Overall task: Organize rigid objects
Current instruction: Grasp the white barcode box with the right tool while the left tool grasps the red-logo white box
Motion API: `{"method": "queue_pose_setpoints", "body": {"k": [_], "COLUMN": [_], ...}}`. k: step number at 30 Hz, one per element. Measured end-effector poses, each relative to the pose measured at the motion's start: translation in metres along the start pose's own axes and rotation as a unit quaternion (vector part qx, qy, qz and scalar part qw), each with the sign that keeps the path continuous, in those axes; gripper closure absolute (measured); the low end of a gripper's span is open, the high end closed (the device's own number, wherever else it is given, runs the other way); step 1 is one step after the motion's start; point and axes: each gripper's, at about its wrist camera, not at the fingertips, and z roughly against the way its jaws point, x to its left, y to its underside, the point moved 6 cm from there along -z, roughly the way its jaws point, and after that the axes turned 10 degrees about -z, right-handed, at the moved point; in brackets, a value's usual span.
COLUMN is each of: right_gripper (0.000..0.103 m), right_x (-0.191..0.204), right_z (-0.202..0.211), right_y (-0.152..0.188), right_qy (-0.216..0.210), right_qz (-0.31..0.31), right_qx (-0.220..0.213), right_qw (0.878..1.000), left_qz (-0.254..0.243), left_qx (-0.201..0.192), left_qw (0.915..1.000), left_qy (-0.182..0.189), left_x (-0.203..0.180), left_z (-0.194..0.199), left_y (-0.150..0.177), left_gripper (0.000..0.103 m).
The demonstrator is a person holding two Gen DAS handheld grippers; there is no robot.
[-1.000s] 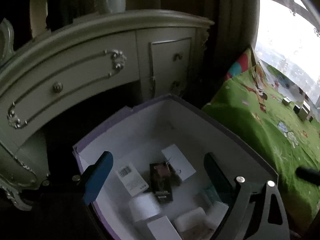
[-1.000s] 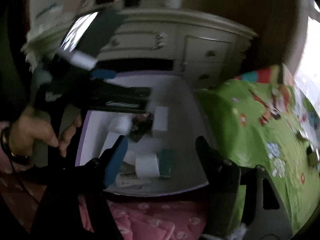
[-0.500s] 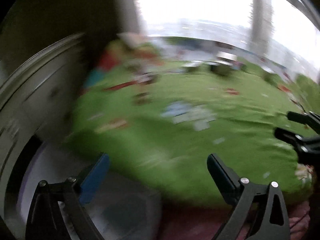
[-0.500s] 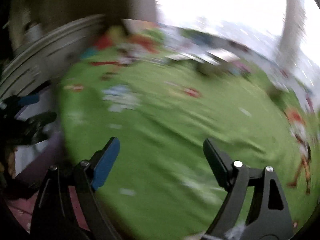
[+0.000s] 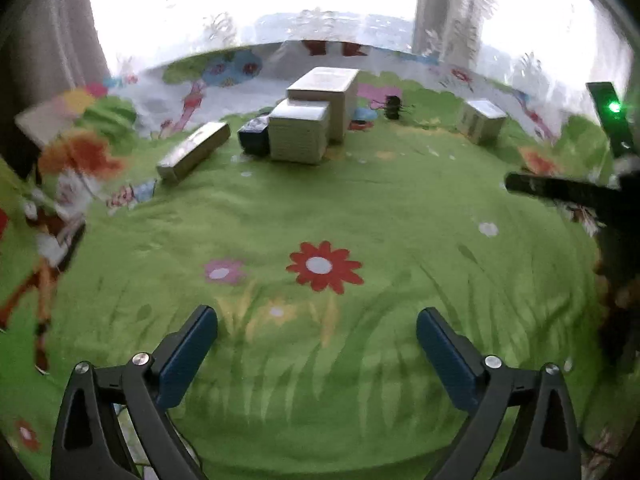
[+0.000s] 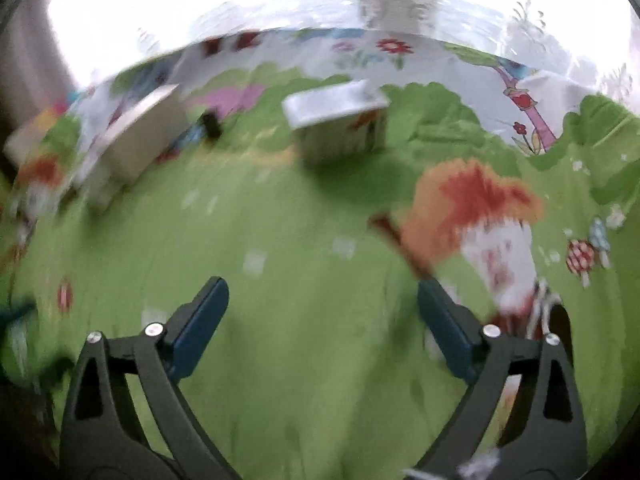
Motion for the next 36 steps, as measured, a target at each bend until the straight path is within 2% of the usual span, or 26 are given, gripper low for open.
{"method": "queue_pose_setpoints", "body": {"k": [2, 6, 8, 10, 12, 13, 15, 16, 18, 19, 20, 22, 24, 25, 28, 30, 31, 32, 33, 36], "right_gripper": [0.002, 0.001, 0.0, 0.0, 0.0, 0.0, 0.0, 0.002, 0.025, 0.028, 0.037, 0.052, 0.052, 0.052, 0.052, 0.043, 0.023, 0.009, 0.006, 0.006], "right_x": [-0.002, -0.004, -0.006, -0.009, -0.008, -0.006, -0.001, 0.003, 0.012, 0.014, 0.017, 0.018, 0.016, 0.013, -0.002, -0.007, -0.008, -0.007, -0.005, 0.003], "right_z": [-0.01, -0.031, -0.04, -0.046, -0.053, -0.057, -0.063, -0.066, -0.064, -0.06, -0.055, -0.039, -0.018, -0.011, 0.003, -0.002, -0.004, -0.009, -0.017, -0.045], "right_y": [-0.021, -0.059, -0.073, -0.085, -0.095, -0.099, -0.104, -0.105, -0.101, -0.095, -0.087, -0.069, -0.046, -0.037, -0.025, -0.032, -0.034, -0.039, -0.045, -0.065], "right_qy": [-0.01, -0.016, -0.001, 0.018, 0.05, 0.07, 0.099, 0.108, 0.123, 0.12, 0.096, 0.068, 0.013, -0.002, -0.006, -0.019, -0.022, -0.023, -0.02, -0.002], "right_qz": [-0.054, -0.18, -0.245, -0.312, -0.349, -0.348, -0.319, -0.287, -0.202, -0.166, -0.125, -0.055, 0.011, 0.03, 0.048, 0.045, 0.043, 0.039, 0.038, 0.056], "right_qx": [-0.002, -0.012, -0.018, -0.023, -0.019, -0.015, -0.009, -0.006, -0.013, -0.015, -0.013, -0.013, -0.005, -0.003, -0.007, -0.008, -0.006, -0.002, 0.004, 0.008], "right_qw": [0.999, 0.983, 0.969, 0.95, 0.936, 0.935, 0.943, 0.952, 0.972, 0.979, 0.987, 0.996, 1.0, 1.0, 0.999, 0.999, 0.999, 0.999, 0.999, 0.998], "left_qz": [0.012, 0.042, 0.057, 0.067, 0.069, 0.069, 0.067, 0.067, 0.065, 0.063, 0.061, 0.058, 0.057, 0.057, 0.057, 0.054, 0.051, 0.048, 0.046, 0.043], "left_qx": [-0.007, -0.028, -0.039, -0.045, -0.047, -0.047, -0.046, -0.046, -0.045, -0.045, -0.043, -0.041, -0.041, -0.041, -0.041, -0.039, -0.037, -0.035, -0.034, -0.031], "left_qw": [0.9999, 0.9982, 0.9963, 0.9949, 0.9944, 0.9944, 0.9946, 0.9946, 0.9948, 0.995, 0.9954, 0.9959, 0.996, 0.996, 0.9959, 0.9964, 0.9967, 0.9972, 0.9973, 0.9977], "left_qy": [0.007, 0.034, 0.05, 0.061, 0.064, 0.065, 0.064, 0.064, 0.064, 0.063, 0.061, 0.056, 0.055, 0.056, 0.056, 0.053, 0.05, 0.047, 0.045, 0.042], "left_x": [0.003, 0.009, 0.014, 0.017, 0.017, 0.017, 0.016, 0.017, 0.016, 0.016, 0.015, 0.013, 0.013, 0.014, 0.015, 0.014, 0.014, 0.013, 0.012, 0.013], "left_z": [0.003, 0.008, 0.01, 0.011, 0.011, 0.01, 0.01, 0.01, 0.01, 0.01, 0.01, 0.01, 0.01, 0.01, 0.01, 0.009, 0.009, 0.008, 0.008, 0.007], "left_y": [0.0, 0.001, 0.002, 0.002, 0.002, 0.001, 0.001, 0.001, 0.001, 0.002, 0.002, 0.003, 0.003, 0.003, 0.003, 0.003, 0.002, 0.002, 0.002, 0.002], "left_gripper": [0.0, 0.0, 0.0, 0.0, 0.0, 0.0, 0.0, 0.0, 0.0, 0.0, 0.0, 0.0, 0.0, 0.0, 0.0, 0.0, 0.0, 0.0, 0.0, 0.0]}}
